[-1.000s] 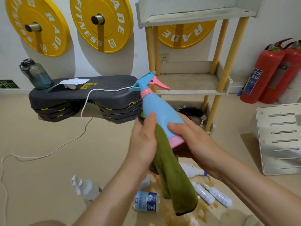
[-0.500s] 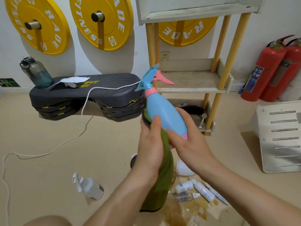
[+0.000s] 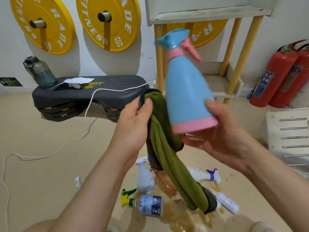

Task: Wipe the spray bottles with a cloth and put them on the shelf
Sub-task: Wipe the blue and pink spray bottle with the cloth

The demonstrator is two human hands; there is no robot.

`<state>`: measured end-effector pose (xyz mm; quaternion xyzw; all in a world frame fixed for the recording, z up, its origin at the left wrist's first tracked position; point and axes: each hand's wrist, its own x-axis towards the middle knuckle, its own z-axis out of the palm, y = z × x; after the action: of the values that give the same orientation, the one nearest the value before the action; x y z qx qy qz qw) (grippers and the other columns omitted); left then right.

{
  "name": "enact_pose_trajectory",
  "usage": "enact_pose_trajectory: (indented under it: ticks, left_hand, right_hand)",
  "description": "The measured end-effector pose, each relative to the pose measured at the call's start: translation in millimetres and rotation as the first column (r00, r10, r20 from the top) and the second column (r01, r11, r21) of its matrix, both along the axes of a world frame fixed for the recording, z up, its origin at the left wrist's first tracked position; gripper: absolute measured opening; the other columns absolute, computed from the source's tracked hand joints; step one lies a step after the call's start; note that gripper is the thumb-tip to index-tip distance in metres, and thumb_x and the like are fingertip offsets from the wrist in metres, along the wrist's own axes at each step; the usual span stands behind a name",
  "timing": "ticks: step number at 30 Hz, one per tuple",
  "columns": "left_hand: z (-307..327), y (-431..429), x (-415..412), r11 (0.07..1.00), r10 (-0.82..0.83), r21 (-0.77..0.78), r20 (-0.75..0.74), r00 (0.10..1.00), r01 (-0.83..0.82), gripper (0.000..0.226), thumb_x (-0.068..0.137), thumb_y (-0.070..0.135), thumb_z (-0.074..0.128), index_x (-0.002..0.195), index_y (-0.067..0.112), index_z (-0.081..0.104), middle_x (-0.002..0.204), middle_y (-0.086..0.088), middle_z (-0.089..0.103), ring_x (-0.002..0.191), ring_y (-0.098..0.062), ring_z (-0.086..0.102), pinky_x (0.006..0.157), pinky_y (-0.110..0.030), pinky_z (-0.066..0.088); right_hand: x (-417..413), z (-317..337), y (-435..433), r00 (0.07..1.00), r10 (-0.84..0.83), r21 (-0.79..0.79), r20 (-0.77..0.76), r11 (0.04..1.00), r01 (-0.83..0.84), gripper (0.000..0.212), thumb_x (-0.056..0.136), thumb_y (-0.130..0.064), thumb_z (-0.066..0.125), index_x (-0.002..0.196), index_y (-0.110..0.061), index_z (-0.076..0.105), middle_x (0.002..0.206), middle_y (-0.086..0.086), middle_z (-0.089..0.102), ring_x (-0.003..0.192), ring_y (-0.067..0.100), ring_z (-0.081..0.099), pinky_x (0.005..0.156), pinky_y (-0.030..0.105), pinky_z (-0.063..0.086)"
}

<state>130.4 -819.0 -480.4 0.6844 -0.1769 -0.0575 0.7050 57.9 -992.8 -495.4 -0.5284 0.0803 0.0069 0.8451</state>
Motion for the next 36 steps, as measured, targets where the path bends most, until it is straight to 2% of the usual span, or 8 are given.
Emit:
enact_pose_trajectory:
  ticks: [6,14,18,23,29,31,33,36]
  left_hand:
    - [6,1,-6,0.992,-0.108,-0.066,-0.068,0.992,0.103,0.025,0.102,0.004,0.044,0.104,0.018,0.063,0.083,0.0,0.066,0.07,-0.011,0.061,0.062,-0.029,0.05]
    - [15,11,15,0.738,-0.252,-0.664,-0.433,0.865,-0.118,0.018,0.08,0.0,0.04,0.084,0.008,0.056,0.068,-0.006,0.061,0.058,-0.015,0.06,0.072,-0.027,0.049]
    - [18,15,15,0.669,-0.243,-0.712,-0.481,0.842,-0.214,0.022,0.086,0.003,0.037,0.078,0.008,0.057,0.066,-0.006,0.061,0.058,-0.016,0.06,0.071,-0.027,0.053]
    - [21,18,13,0.668,-0.247,-0.708,-0.5,0.83,-0.227,0.033,0.086,0.001,0.038,0.067,0.007,0.064,0.072,-0.007,0.061,0.081,-0.019,0.053,0.115,-0.036,0.032]
    - [24,20,15,0.697,-0.21,-0.69,-0.456,0.865,-0.195,0.032,0.088,0.0,0.036,0.069,0.009,0.06,0.072,-0.005,0.059,0.086,-0.02,0.053,0.108,-0.03,0.039]
    - [29,25,17,0.787,-0.101,-0.597,-0.373,0.922,-0.156,0.025,0.087,-0.003,0.038,0.076,0.01,0.056,0.071,-0.005,0.06,0.068,-0.017,0.058,0.076,-0.026,0.053]
    - [36,36,20,0.943,0.228,-0.21,-0.158,0.961,-0.258,0.021,0.084,-0.005,0.044,0.092,0.012,0.051,0.075,-0.004,0.059,0.061,-0.018,0.061,0.053,-0.027,0.053]
    - [36,63,27,0.722,0.421,0.451,0.315,0.851,-0.524,0.036,0.079,0.006,0.055,0.107,0.027,0.046,0.066,-0.003,0.063,0.056,-0.022,0.061,0.054,-0.031,0.049]
  right_hand:
    - [5,-13,-5,0.992,0.118,0.15,0.052,0.981,-0.125,0.096,0.034,-0.052,0.095,0.122,-0.026,0.067,0.128,0.009,0.067,0.122,0.03,0.059,0.106,0.055,0.043]
    - [1,-21,4,0.867,0.479,0.199,0.136,0.844,-0.497,0.07,0.049,-0.039,0.096,0.112,-0.018,0.076,0.115,0.007,0.073,0.107,0.02,0.069,0.086,0.032,0.057]
    - [4,-19,10,0.839,0.529,0.033,0.13,0.843,-0.537,0.068,0.053,-0.05,0.092,0.113,-0.023,0.076,0.116,0.002,0.073,0.108,0.017,0.068,0.088,0.028,0.055]
    - [4,-19,15,0.795,0.583,0.02,0.166,0.804,-0.594,0.063,0.062,-0.052,0.087,0.118,-0.027,0.073,0.119,-0.001,0.072,0.111,0.014,0.067,0.091,0.028,0.054]
    - [4,-15,17,0.81,0.547,0.093,0.21,0.814,-0.574,0.067,0.058,-0.043,0.092,0.116,-0.018,0.074,0.117,0.005,0.072,0.109,0.019,0.069,0.089,0.031,0.055]
    - [3,-9,12,0.843,0.489,0.086,0.225,0.852,-0.517,0.068,0.053,-0.042,0.095,0.113,-0.016,0.076,0.116,0.006,0.073,0.108,0.019,0.069,0.088,0.031,0.056]
    - [4,-3,4,0.901,0.367,0.123,0.23,0.908,-0.401,0.075,0.046,-0.04,0.097,0.113,-0.015,0.076,0.118,0.009,0.071,0.11,0.022,0.068,0.092,0.037,0.057]
    - [8,6,-8,0.962,0.147,0.22,0.231,0.955,-0.199,0.097,0.04,-0.039,0.099,0.126,-0.012,0.064,0.126,0.011,0.067,0.117,0.025,0.064,0.103,0.043,0.048]
